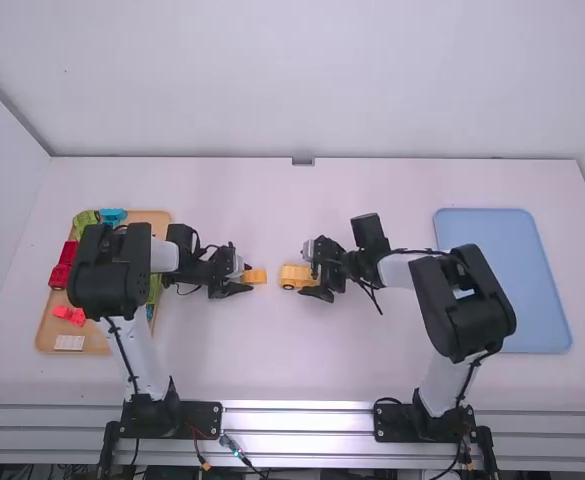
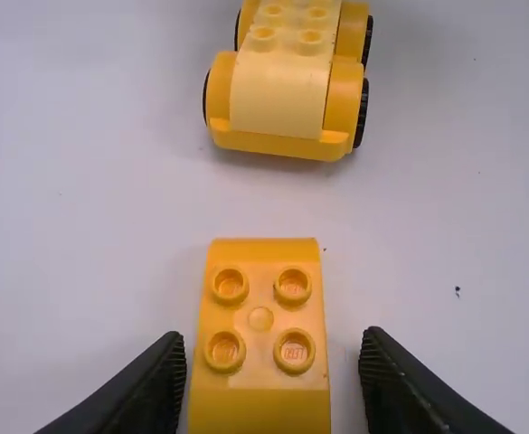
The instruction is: Assemble lego blocks to make yellow taxi
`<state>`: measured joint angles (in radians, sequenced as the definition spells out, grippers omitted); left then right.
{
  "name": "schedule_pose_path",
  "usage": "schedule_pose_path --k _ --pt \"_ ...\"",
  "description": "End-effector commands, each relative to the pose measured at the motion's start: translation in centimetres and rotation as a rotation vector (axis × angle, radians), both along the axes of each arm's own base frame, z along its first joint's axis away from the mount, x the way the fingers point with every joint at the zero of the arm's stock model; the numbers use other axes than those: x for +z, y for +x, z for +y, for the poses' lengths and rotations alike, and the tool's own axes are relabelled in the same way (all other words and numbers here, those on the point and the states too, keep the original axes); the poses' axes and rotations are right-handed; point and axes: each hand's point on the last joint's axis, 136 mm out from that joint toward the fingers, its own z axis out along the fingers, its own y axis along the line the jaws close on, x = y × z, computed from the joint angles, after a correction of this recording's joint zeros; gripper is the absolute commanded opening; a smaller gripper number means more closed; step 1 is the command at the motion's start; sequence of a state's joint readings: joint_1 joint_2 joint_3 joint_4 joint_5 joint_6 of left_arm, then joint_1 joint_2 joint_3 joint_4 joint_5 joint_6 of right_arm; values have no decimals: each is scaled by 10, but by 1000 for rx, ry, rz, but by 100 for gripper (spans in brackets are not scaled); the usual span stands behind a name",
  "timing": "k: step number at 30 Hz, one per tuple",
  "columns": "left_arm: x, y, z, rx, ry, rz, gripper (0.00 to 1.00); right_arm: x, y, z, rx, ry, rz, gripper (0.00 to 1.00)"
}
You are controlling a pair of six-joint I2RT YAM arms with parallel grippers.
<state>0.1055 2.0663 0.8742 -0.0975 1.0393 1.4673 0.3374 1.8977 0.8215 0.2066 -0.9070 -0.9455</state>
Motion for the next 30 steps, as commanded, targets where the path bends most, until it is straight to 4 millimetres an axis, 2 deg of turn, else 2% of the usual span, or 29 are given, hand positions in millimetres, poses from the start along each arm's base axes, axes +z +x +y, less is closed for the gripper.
schedule_pose_path --k 1,8,15,23,27,30 --pt "-2 -5 -6 -22 -25 4 52 -2 -4 0 4 8 24 99" --pt "-2 -5 -11 -36 -25 -6 48 -2 -4 0 5 8 25 99" --pt "-3 -6 -19 -63 -12 -19 37 -2 -4 0 5 8 25 99" --pt "-3 -3 -7 -27 -14 -7 37 -2 -4 0 5 8 26 99" --pt "-3 -2 -4 -16 -17 -6 29 -2 -4 0 4 7 26 99" --pt "0 -1 -7 -26 -25 -10 27 -2 -4 0 5 8 26 99"
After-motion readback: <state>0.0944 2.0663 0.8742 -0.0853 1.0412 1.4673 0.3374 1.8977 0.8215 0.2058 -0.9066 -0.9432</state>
